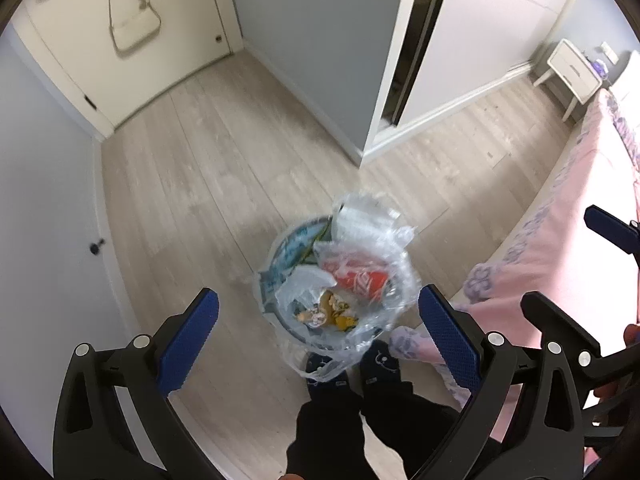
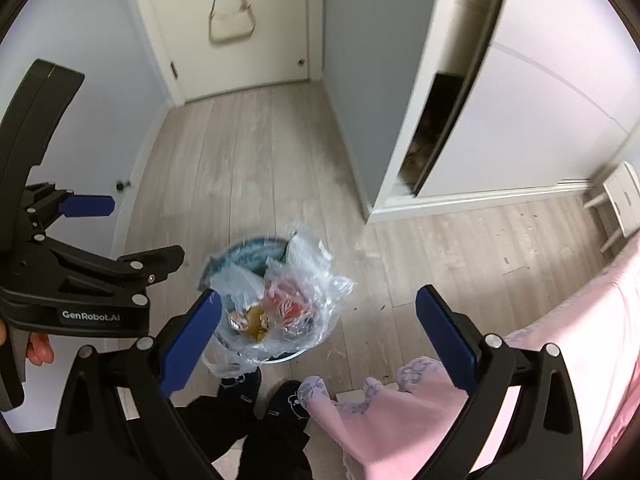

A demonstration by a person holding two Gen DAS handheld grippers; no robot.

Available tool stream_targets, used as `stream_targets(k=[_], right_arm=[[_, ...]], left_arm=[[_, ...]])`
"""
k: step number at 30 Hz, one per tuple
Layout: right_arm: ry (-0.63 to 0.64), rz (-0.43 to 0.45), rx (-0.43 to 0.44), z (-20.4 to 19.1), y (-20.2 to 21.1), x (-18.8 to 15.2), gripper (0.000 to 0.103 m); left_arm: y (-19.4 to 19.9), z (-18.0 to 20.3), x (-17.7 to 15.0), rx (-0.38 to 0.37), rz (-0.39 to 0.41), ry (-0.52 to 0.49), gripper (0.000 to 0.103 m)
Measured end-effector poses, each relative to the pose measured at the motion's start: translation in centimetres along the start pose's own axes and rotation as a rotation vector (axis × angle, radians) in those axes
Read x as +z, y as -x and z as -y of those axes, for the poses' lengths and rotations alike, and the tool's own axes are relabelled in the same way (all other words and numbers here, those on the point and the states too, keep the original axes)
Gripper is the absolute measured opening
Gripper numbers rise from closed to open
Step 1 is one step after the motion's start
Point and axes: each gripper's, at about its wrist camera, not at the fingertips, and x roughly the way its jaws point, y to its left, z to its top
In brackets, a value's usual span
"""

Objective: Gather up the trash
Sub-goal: 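Lift both open tools up away from the blue trash bin, then carry both open tools past the bed toward the window area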

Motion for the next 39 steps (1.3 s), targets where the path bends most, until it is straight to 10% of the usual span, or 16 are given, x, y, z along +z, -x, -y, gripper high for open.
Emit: stream_targets(k=[11,23,30,39], right_arm=[[-0.148,0.097,-0.177,2.0,11.6,-0.1,0.095],[-0.702,0.164,-0.488,-0.2,21.0,-8.1,0.095],[-0.925,0.195,-0.695,-1.0,27.1,-15.3,0.095],[-1.277,0.167,-0.953,-6.0,35.8,-29.9,0.095]], left_arm=[[9.0,3.2,4.2,-0.134,0.128,-0.214,0.097],[17.0,12.3,1.8,-0.4,0.235,-0.719,0.097],[22.5,21.2,-5.2,-0.58,0.29,-0.954,0.097],[30.2,31.4,-21.9,-0.8,0.298,-1.266,0.097]])
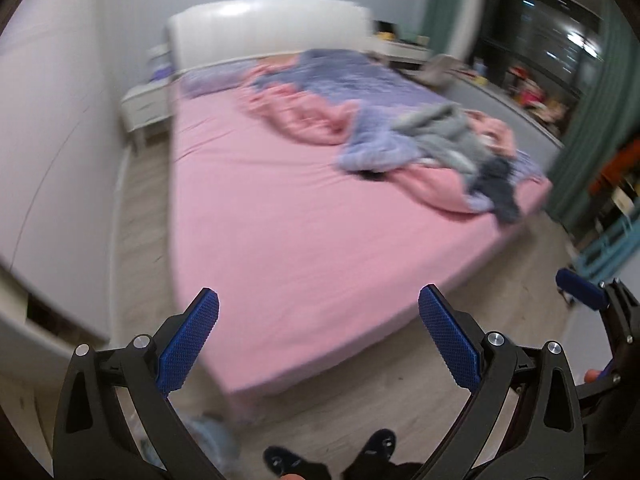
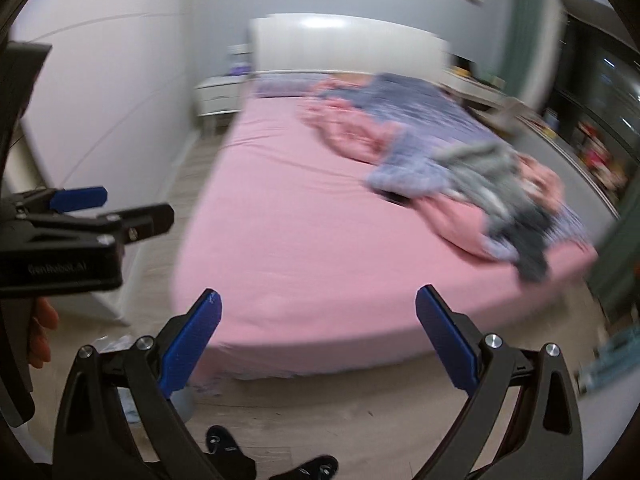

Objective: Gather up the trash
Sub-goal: 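Carry both open tools past the bed toward the window area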

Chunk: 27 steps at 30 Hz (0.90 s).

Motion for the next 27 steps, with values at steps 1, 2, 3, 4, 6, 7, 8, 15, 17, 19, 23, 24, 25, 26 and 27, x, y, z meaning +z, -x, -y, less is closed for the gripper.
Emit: stream_targets(k=[1,2,3,4,6,7,8,15,17,19,23,24,25,26,27], right_arm=[[-0.031,0.0,-0.029,2.0,0.6,-0.6,0.095],[-0.057,0.0,-0.054,3.8,1.1,-1.1,0.095],[-0.087,-0.001,-0.087,5.9,1.7,-1.8,0.095],[-0.116,0.0,-0.114,7.8,2.2,-2.2,0.095],[-0.171,0.003,-0.167,11.5,3.4,-3.4,0.095],[-0.197,0.005,-0.199,13.5,4.1,-4.2,0.095],[-0.223,0.005,-0.238,15.4,4.8,-4.9,0.095],[-0.45,-0.014,-0.427,25.7,8.9,-9.6,0.095],[-0.51,-0.026,-0.472,28.0,9.8,-11.0,0.095],[-0.571,-0.035,-0.518,30.8,10.5,-12.4,0.095],[-0.649,-0.045,-0.6,35.5,11.1,-13.8,0.095],[-0.67,-0.044,-0.621,36.9,11.2,-14.1,0.095],[-0.688,-0.042,-0.641,38.3,11.1,-14.2,0.095],[-0.704,-0.038,-0.662,39.9,11.0,-14.2,0.095],[-0.711,-0.035,-0.674,40.9,10.6,-14.1,0.095]], left_arm=[[-0.3,2.6,0.5,-0.023,0.007,-0.029,0.097],[-0.7,5.0,1.0,-0.042,0.014,-0.057,0.097],[-0.9,7.4,1.3,-0.06,0.021,-0.084,0.097],[-1.2,9.9,1.7,-0.08,0.029,-0.11,0.097],[-1.6,14.6,2.2,-0.132,0.034,-0.151,0.097],[-1.9,16.8,2.4,-0.158,0.032,-0.169,0.097],[-2.1,19.2,2.5,-0.186,0.028,-0.196,0.097],[-2.8,33.4,2.2,-0.366,0.011,-0.411,0.097],[-3.2,37.0,2.0,-0.412,-0.005,-0.457,0.097],[-3.5,40.1,1.8,-0.453,-0.017,-0.502,0.097],[-5.9,46.7,2.5,-0.527,-0.032,-0.589,0.097],[-6.5,48.3,2.7,-0.543,-0.034,-0.605,0.097],[-7.2,50.0,3.1,-0.56,-0.033,-0.619,0.097],[-8.0,51.6,3.6,-0.576,-0.03,-0.63,0.097],[-8.8,53.3,4.1,-0.591,-0.021,-0.64,0.097]])
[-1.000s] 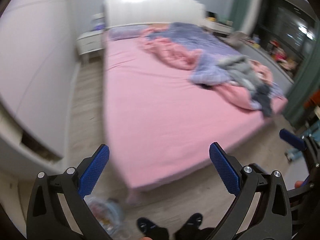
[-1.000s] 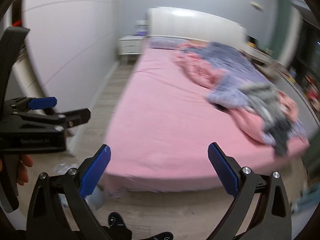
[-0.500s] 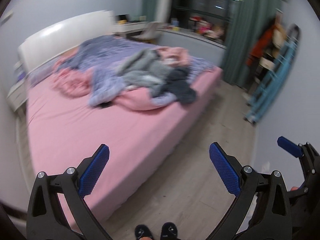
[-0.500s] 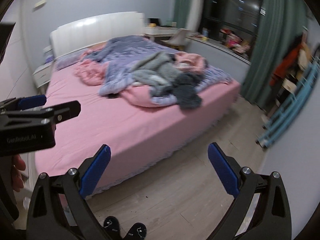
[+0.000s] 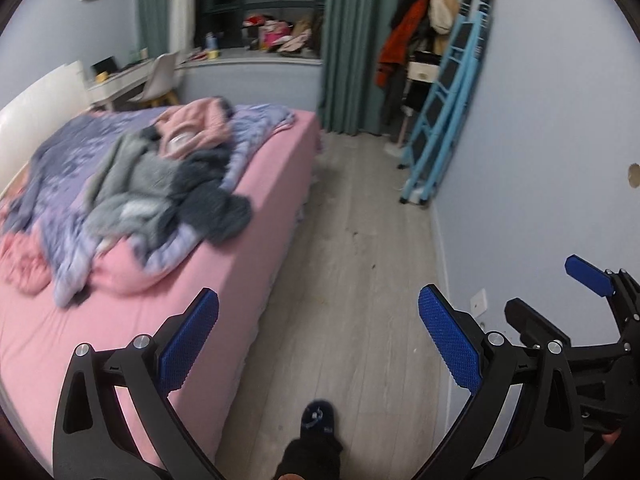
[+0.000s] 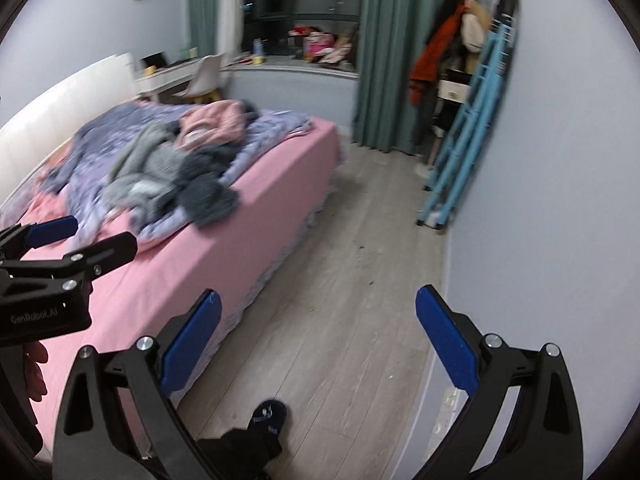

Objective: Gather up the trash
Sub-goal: 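Carry both open tools past the bed toward the window area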

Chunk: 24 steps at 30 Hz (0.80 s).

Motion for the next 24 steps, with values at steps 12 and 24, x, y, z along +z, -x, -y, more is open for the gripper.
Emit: stream_targets(k=[12,24], right_arm=[[-0.107,0.003,-0.134,7.5,-8.0,8.6,0.095],[-0.105,-0.01,-0.155,17.6,-18.0,16.4,0.095]], left_arm=[[-13.0,4.2,12.8,-0.124,-0.025,-0.16,0.097],[-24.8,12.8,23.8,-0.177,-0.025,-0.196,0.097]])
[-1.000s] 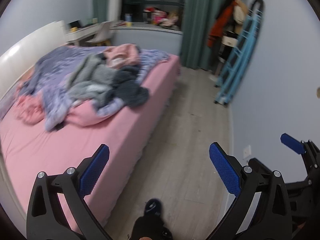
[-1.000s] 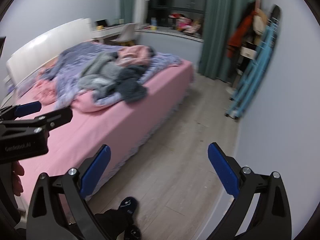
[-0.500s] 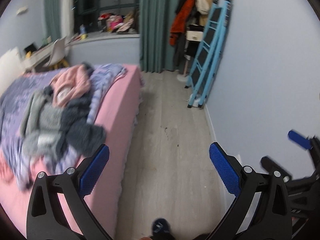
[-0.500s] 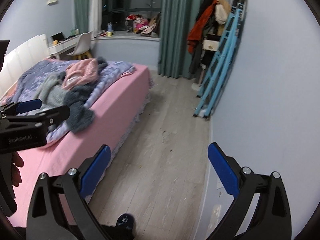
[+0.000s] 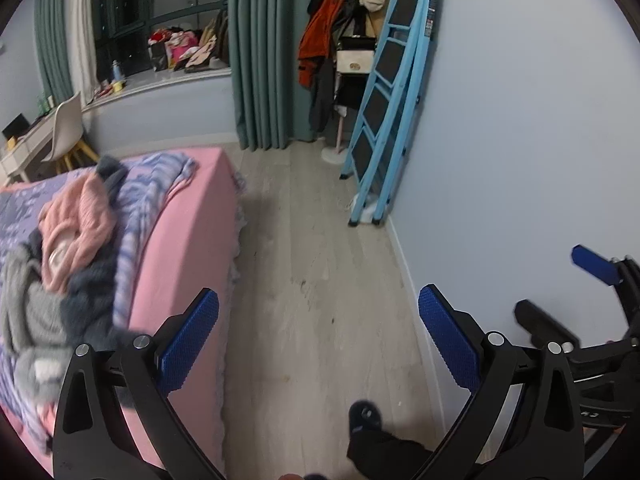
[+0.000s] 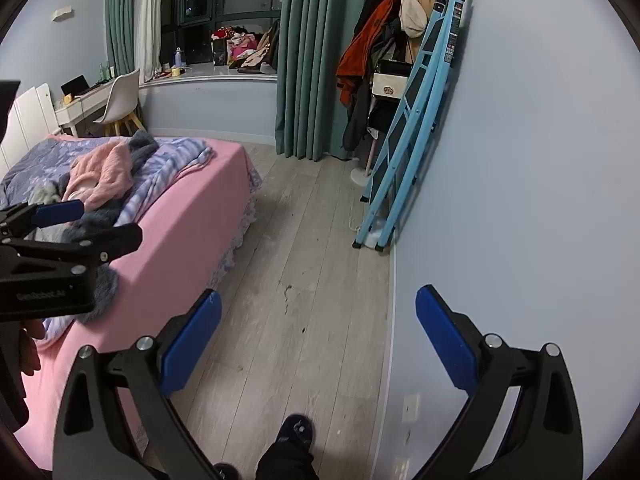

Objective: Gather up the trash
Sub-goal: 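Carry both open tools past the bed toward the window area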

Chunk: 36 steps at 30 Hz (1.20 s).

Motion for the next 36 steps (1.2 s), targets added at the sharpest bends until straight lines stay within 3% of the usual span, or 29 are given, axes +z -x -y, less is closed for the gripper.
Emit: stream_targets(k=[6,13,18,26,29,36], right_arm=[[0.044,0.0,0.083,2.9,-4.6,5.2,0.095],[0.09,0.003,0.136,3.9,-11.3,12.0,0.095],[0.094,-0.001,0.139,3.8,-17.6,17.0,0.095],[0.089,0.015,0.127,3.2,-26.3,27.6,0.095],[0.074,0.022,0.108,3.2,-29.6,31.1,0.095],[0.083,0.015,0.128,4.8,-37.9,38.9,0.095]], left_arm=[[-4.2,0.9,7.5,0.055,0.036,0.042,0.097],[-10.7,-0.6,13.7,0.099,0.006,0.109,0.097],[-17.2,-3.5,18.7,0.103,-0.001,0.131,0.097],[-26.4,-9.7,29.6,0.081,-0.003,0.125,0.097],[-30.2,-11.0,33.5,0.083,-0.013,0.075,0.097],[-38.1,-13.2,41.7,0.091,-0.018,0.126,0.097]])
